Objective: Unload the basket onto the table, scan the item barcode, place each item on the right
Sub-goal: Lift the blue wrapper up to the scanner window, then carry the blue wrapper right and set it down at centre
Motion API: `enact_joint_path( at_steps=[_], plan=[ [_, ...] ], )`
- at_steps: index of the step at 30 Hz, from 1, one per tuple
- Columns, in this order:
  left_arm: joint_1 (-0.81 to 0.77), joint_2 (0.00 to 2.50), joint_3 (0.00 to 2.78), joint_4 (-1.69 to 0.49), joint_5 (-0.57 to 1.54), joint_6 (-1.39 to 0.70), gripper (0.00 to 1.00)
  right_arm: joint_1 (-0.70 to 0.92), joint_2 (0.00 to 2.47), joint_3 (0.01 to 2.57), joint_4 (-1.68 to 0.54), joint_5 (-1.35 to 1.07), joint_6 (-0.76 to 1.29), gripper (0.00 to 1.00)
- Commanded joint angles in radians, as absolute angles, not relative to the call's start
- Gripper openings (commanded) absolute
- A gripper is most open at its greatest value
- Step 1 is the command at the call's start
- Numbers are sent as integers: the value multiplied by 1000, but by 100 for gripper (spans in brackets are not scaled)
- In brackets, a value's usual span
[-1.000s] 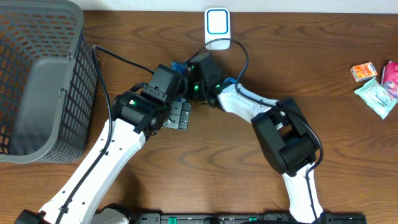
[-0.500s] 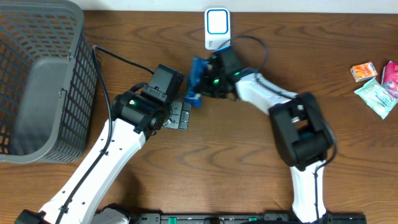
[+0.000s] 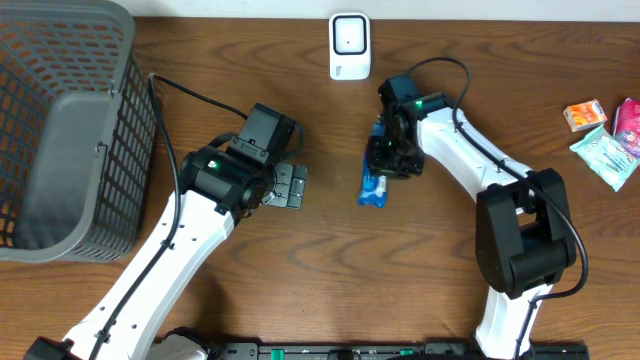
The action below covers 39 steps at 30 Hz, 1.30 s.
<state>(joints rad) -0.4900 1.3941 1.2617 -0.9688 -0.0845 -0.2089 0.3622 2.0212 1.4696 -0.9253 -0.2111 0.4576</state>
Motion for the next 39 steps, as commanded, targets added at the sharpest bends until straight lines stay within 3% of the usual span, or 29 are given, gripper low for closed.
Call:
enact_joint_path(
  at_steps=[1, 2, 5, 10, 19, 24, 36, 38, 39],
  plan=[
    [-488, 1397, 1261, -971, -90, -207, 98, 360, 2003, 1468, -920, -170, 402, 81],
    [-488, 1397, 1261, -971, -90, -207, 98, 354, 2003, 1468, -918, -161, 402, 88],
    [-488, 1397, 1261, -971, -90, -207, 98, 341, 2003, 1468, -902, -163, 403, 90],
    [-488, 1397, 1261, -971, -90, -207, 98, 371, 2003, 1468, -835, -114, 403, 77],
    [-488, 1397, 1261, -971, -90, -207, 98, 545, 2003, 1468, -744, 423, 487, 65],
    [-488, 1397, 1261, -971, -90, -207, 98, 617, 2032, 1468, -743, 517, 553, 56],
    [-488, 1397, 1261, -971, -90, -207, 98, 614, 2227, 1468, -736, 574, 580, 62],
    [-488, 1397, 1261, -971, -90, -207, 98, 607, 2239, 1468, -737, 563, 580, 53],
    [-488, 1397, 1261, -971, -90, -207, 98, 605, 2241, 1468, -738, 554, 580, 43]
  ],
)
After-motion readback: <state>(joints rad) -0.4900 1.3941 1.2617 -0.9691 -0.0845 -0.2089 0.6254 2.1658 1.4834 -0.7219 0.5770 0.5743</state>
